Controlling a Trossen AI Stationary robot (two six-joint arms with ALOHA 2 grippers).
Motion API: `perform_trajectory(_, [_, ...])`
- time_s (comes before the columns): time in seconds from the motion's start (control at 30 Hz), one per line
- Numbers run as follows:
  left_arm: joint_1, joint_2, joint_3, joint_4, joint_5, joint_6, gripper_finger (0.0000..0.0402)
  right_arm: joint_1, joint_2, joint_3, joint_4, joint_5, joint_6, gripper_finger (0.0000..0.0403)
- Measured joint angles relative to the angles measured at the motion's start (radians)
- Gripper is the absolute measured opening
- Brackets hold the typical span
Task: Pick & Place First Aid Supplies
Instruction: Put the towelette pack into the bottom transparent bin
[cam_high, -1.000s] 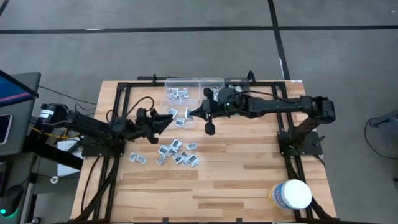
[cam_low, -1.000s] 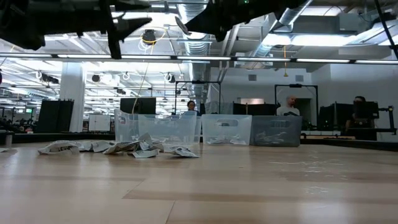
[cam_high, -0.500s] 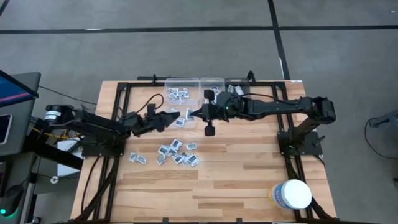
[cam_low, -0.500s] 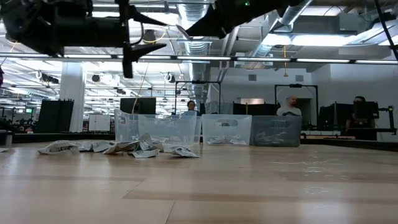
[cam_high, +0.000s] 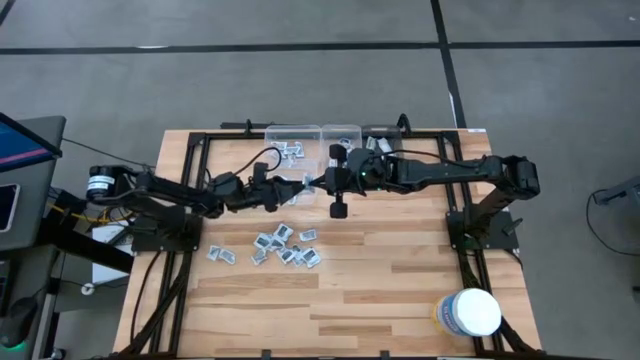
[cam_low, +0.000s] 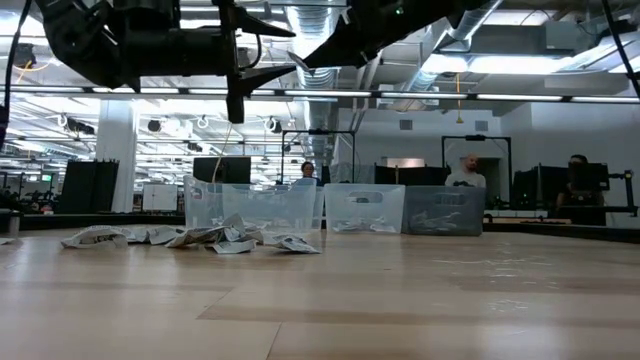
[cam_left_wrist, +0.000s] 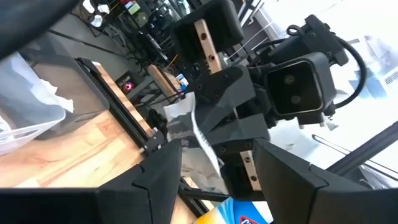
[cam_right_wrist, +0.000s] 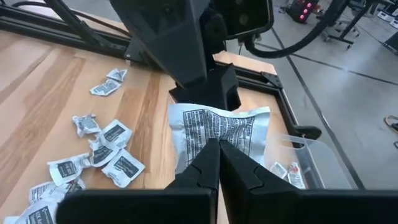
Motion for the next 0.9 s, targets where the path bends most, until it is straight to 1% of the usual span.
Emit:
perform_trajectory(0.17, [0.014,0.021,0.006,-0.003,0.001,-0.007,0.0199,0.018,0.000,0.000,0.001,0.000,-0.003,0.0000])
perform_trajectory(0.33, [0.040,0.043,0.006,0.000,0.002,-0.050,0.0199,0.038,0.000,0.000,0.001,0.002,-0.010,0.0000])
perform_trajectory(0.57, [0.055,0.049,0.006,0.000,0.003,-0.049,0.0194,0.042,0.001,0.000,-0.001,0.006,-0.010,0.0000])
perform_trajectory(0.67, [0.055,0.048,0.006,0.001,0.002,-0.044,0.0172,0.042,0.001,0.000,0.001,0.009,-0.010,0.0000])
perform_trajectory(0.73, [0.055,0.048,0.006,0.001,0.002,-0.033,0.0148,0.042,0.001,0.000,0.000,0.009,-0.010,0.0000])
perform_trajectory(0.9, [0.055,0.048,0.006,0.001,-0.002,-0.022,0.0062,0.043,0.001,0.000,0.003,0.007,-0.010,0.0000])
